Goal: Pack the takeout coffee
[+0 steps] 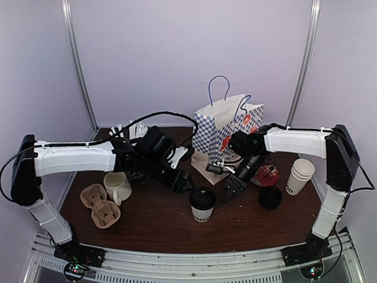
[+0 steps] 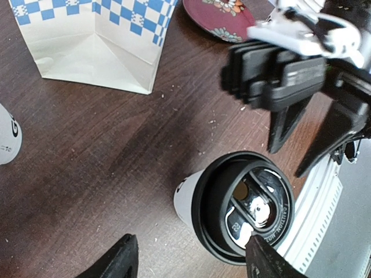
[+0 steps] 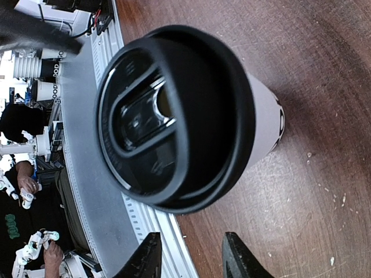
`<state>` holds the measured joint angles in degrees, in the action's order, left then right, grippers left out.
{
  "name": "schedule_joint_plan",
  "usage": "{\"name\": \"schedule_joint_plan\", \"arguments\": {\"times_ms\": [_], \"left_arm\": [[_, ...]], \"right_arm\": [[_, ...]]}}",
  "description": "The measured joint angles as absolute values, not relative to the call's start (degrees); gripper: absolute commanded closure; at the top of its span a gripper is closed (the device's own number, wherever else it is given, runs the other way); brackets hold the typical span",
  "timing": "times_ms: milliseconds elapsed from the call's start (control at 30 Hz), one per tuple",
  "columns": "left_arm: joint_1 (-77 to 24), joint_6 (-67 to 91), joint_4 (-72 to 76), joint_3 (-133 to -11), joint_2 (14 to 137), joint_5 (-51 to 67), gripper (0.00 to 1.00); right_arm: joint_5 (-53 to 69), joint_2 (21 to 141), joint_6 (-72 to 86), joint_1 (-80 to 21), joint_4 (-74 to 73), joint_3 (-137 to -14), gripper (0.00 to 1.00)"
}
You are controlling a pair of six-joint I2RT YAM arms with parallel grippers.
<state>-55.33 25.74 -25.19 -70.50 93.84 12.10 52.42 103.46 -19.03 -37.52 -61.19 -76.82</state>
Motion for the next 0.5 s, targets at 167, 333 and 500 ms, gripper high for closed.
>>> {"name": "schedule_joint_plan", "arguments": {"times_ms": [167,333,500], "left_arm": [[-55.33,26.28,-23.62,-68.12,92.82,12.21,0.34],[-55.33,26.7,-23.59,-65.82,90.56,11.68,0.34],[-55.33,27.03,-23.79,-63.86,87.55,10.48,0.34]], "right_arm": [[52.49,105.47,-17.8,-37.65,-59.7,-78.35,0.68],[52.38,107.26,-16.12,-37.65,-58.13,-81.58,0.72],[51.79,110.15,-14.33,-37.65,-55.72,-83.64,0.73]]}}
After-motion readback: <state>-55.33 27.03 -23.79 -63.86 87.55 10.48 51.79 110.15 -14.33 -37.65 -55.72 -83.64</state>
